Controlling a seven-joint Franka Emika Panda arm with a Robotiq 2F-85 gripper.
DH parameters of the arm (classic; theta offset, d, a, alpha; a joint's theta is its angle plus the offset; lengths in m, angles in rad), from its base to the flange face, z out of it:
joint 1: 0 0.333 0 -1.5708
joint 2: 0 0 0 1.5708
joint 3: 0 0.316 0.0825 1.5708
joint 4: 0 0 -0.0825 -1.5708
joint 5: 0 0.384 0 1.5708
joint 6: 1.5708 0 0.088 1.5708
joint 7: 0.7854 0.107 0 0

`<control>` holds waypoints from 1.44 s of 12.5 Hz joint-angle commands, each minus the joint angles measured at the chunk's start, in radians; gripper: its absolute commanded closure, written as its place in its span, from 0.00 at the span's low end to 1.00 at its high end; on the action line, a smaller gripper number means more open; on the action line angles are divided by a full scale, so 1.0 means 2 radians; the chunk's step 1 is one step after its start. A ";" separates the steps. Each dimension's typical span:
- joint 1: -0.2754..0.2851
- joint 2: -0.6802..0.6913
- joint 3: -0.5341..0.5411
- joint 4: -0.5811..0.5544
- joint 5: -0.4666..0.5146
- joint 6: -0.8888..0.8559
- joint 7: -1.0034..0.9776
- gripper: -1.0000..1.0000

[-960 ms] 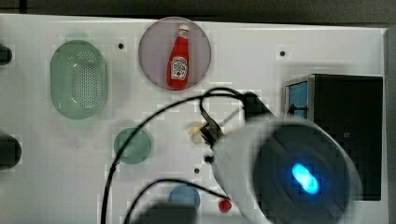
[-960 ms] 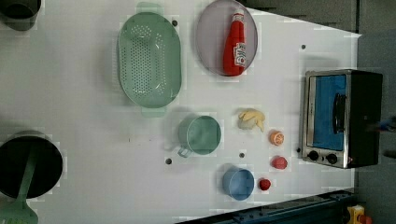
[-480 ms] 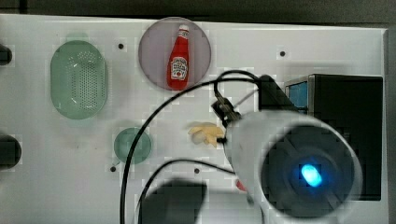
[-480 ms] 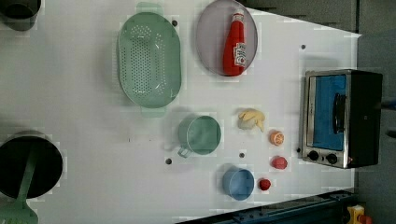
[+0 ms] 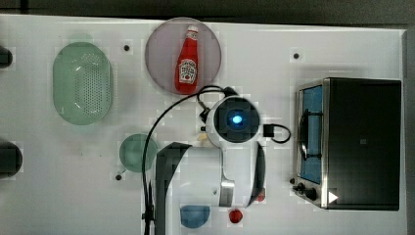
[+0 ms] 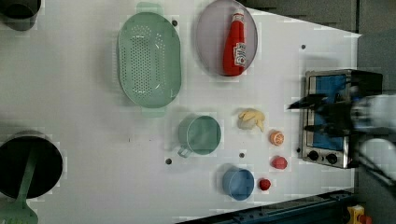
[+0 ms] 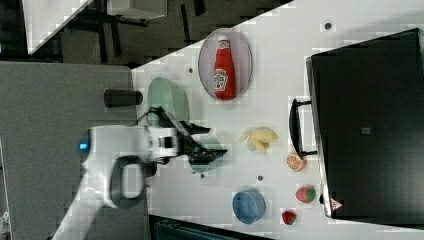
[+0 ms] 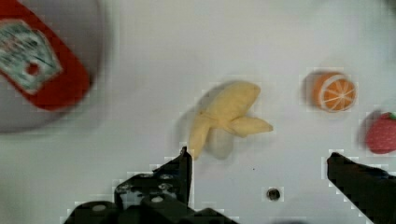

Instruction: Pick Banana and place it in mug.

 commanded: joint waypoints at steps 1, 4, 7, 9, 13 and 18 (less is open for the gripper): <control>-0.006 0.024 0.006 -0.034 -0.003 0.054 -0.034 0.00; -0.006 0.102 0.006 -0.042 -0.003 0.153 -0.126 0.00; -0.007 0.155 0.007 -0.042 -0.003 0.214 -0.128 0.00; -0.007 0.177 0.008 -0.043 -0.003 0.236 -0.128 0.03; -0.007 0.186 0.009 -0.049 -0.003 0.255 -0.127 0.52; -0.008 0.156 0.008 -0.052 -0.003 0.254 -0.127 0.72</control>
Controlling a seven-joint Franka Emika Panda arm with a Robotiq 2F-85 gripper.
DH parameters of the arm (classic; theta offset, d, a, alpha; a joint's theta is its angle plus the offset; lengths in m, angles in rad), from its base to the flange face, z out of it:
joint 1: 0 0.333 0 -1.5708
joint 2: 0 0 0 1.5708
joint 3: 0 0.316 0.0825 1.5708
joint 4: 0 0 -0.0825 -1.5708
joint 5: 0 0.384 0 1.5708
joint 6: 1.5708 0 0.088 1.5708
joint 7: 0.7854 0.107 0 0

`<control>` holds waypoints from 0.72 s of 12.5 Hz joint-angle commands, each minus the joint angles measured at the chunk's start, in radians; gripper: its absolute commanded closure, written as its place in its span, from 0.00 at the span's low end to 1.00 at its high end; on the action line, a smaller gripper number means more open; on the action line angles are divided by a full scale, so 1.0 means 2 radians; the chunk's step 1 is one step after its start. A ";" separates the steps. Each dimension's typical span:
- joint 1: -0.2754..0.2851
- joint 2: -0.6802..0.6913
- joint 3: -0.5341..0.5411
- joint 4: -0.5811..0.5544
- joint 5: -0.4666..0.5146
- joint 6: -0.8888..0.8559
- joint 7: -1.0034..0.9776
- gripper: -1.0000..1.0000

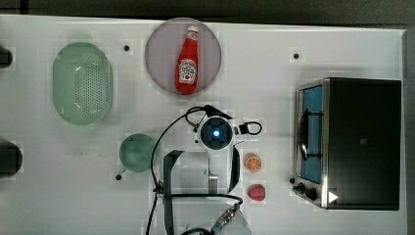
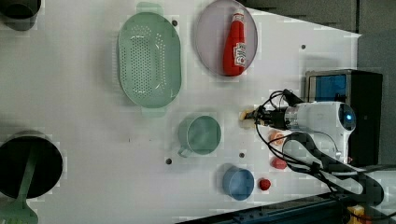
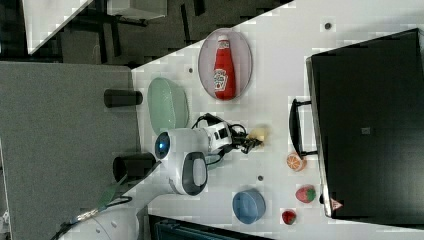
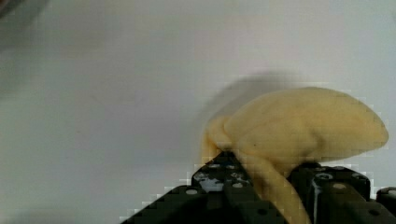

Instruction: Pick Banana and place it in mug.

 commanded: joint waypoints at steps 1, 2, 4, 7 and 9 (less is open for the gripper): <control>-0.016 -0.055 0.001 -0.004 -0.001 -0.017 -0.008 0.72; -0.017 -0.128 -0.001 -0.006 -0.001 -0.080 -0.008 0.72; -0.017 -0.200 -0.002 0.005 -0.001 -0.162 -0.008 0.72; -0.016 -0.281 0.001 0.032 -0.001 -0.276 -0.006 0.72; -0.010 -0.311 0.016 0.043 -0.001 -0.315 0.006 0.72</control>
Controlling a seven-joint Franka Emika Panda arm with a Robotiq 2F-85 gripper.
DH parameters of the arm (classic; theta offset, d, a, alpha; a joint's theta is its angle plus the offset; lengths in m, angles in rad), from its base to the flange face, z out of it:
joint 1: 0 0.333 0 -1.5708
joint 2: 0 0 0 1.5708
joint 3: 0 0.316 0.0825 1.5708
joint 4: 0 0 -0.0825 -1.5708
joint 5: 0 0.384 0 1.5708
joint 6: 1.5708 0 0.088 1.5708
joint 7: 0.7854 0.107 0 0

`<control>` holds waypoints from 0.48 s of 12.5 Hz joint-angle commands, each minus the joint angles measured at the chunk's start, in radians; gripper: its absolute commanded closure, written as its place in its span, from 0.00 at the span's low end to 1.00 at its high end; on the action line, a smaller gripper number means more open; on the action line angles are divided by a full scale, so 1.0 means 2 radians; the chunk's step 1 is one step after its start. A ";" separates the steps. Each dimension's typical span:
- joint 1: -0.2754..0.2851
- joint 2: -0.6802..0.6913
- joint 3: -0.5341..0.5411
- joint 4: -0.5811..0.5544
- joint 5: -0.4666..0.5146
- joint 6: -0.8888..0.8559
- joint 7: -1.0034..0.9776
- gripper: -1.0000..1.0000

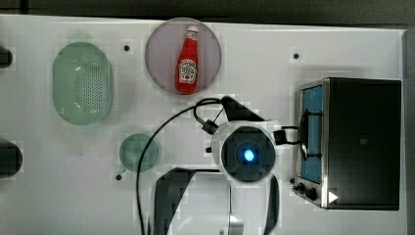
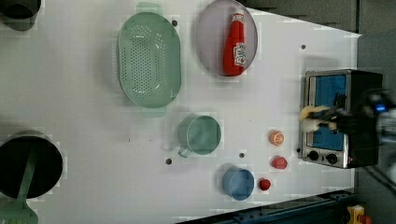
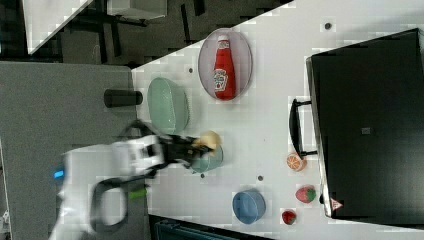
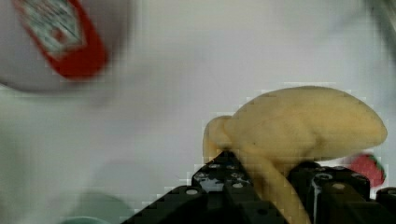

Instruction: Pick Banana and place it in mug.

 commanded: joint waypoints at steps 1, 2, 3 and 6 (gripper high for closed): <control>0.015 -0.027 0.037 0.007 0.003 -0.042 0.013 0.72; 0.018 -0.040 0.052 0.008 0.003 -0.046 0.031 0.72; 0.021 -0.050 0.069 0.010 0.004 -0.047 0.056 0.72; 0.035 -0.050 0.130 0.010 0.008 -0.061 0.161 0.72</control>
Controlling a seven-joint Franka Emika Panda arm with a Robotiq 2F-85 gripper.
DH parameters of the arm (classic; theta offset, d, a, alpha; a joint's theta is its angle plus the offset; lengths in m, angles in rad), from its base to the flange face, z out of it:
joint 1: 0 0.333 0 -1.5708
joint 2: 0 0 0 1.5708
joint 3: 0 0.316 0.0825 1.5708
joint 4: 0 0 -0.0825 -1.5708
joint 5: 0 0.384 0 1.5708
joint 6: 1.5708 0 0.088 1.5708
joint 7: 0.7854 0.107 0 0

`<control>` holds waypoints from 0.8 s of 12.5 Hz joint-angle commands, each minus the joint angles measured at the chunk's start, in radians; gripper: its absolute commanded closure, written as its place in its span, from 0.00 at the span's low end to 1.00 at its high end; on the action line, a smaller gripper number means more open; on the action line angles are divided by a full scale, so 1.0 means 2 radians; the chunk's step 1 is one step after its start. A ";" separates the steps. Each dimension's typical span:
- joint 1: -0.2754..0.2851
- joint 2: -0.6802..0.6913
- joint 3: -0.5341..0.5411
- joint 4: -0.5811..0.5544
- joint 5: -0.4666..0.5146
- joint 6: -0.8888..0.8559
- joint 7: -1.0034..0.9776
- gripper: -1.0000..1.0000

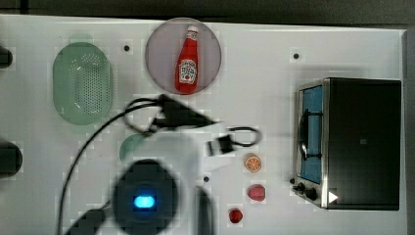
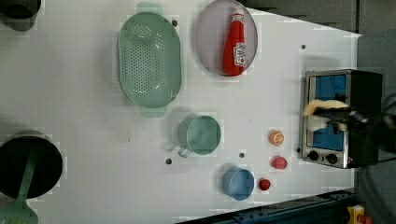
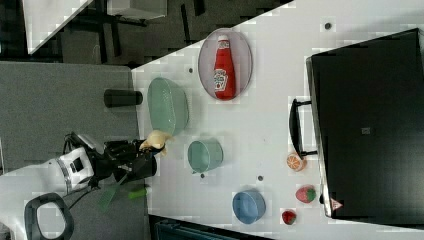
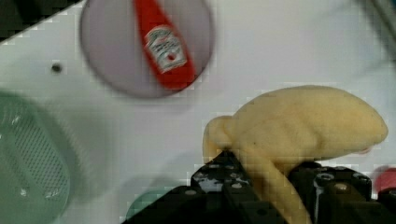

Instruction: Pick Banana and place it in mug.

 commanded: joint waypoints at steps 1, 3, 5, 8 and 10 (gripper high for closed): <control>0.014 0.015 0.060 -0.018 0.012 -0.015 0.139 0.72; 0.017 0.034 0.099 -0.018 0.015 -0.014 0.218 0.72; 0.018 0.063 0.125 -0.018 0.021 -0.003 0.274 0.72; 0.018 0.126 0.145 -0.019 0.032 0.065 0.294 0.72; 0.018 0.171 0.150 -0.023 0.032 0.112 0.294 0.72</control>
